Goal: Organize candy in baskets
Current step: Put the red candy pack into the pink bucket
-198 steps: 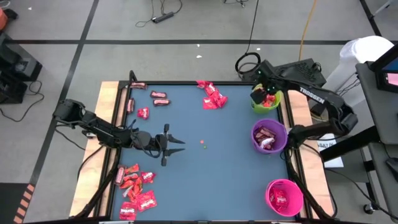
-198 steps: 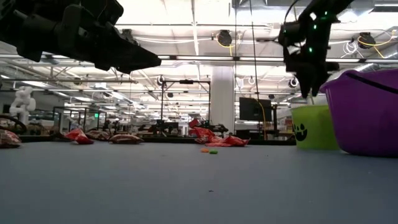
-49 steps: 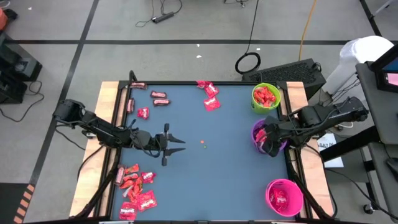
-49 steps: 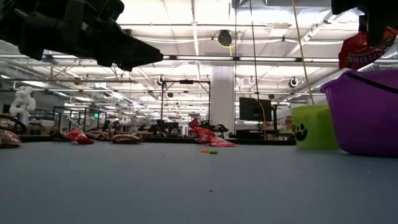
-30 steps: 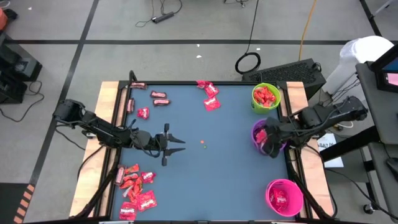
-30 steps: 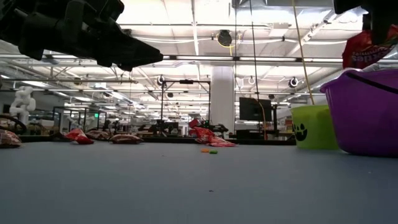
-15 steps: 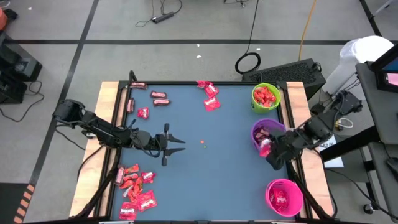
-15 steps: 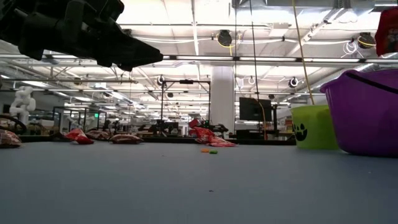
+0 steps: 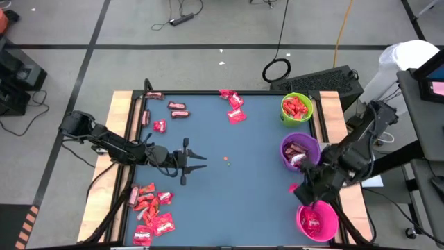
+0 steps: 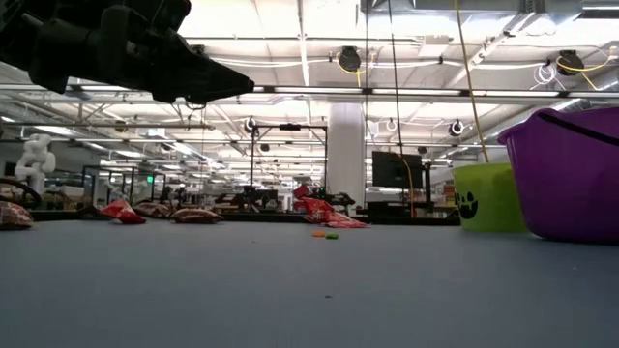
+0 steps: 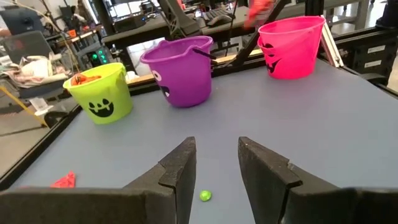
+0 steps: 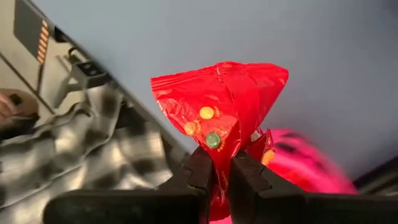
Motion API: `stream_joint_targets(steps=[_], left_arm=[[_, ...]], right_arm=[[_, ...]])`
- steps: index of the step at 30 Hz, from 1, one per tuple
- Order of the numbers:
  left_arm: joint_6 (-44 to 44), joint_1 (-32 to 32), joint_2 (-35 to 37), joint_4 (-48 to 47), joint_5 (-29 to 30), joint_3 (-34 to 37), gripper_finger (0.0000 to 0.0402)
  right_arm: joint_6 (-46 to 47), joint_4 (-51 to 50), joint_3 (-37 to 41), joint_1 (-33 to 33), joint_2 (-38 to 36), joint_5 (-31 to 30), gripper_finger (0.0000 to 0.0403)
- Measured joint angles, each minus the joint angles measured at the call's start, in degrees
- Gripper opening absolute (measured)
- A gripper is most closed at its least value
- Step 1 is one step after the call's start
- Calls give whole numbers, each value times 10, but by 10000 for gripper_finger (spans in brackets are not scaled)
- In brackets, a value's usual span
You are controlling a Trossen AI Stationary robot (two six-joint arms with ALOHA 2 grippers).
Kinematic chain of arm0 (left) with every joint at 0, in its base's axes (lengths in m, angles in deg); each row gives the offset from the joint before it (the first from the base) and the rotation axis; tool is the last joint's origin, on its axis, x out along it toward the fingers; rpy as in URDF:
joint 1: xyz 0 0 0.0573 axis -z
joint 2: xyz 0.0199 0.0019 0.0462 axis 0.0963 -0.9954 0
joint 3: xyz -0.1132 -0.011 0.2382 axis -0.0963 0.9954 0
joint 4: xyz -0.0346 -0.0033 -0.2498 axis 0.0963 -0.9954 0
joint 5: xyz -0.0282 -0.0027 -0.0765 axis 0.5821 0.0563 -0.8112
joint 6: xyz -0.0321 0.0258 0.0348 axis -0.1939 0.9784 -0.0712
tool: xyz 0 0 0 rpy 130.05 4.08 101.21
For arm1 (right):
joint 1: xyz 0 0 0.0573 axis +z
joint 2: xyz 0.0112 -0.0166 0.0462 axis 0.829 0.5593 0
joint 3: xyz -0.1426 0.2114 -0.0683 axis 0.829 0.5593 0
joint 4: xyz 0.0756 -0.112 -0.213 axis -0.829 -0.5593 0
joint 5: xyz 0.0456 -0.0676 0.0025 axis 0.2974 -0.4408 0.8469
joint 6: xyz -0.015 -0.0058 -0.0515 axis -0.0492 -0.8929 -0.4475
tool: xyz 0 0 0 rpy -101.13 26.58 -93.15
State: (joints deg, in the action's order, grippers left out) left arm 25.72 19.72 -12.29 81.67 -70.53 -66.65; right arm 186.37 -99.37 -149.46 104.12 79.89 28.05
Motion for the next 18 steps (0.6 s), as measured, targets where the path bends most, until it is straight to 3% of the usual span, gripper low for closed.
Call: stream_joint_targets(steps=[11, 18], left_arm=[[90, 0, 0, 17, 0, -3, 128], [119, 0, 0, 19, 0, -16, 128]], right_arm=[[196, 88, -1, 109, 98, 0, 22], [250, -13, -54, 162, 106, -63, 22]])
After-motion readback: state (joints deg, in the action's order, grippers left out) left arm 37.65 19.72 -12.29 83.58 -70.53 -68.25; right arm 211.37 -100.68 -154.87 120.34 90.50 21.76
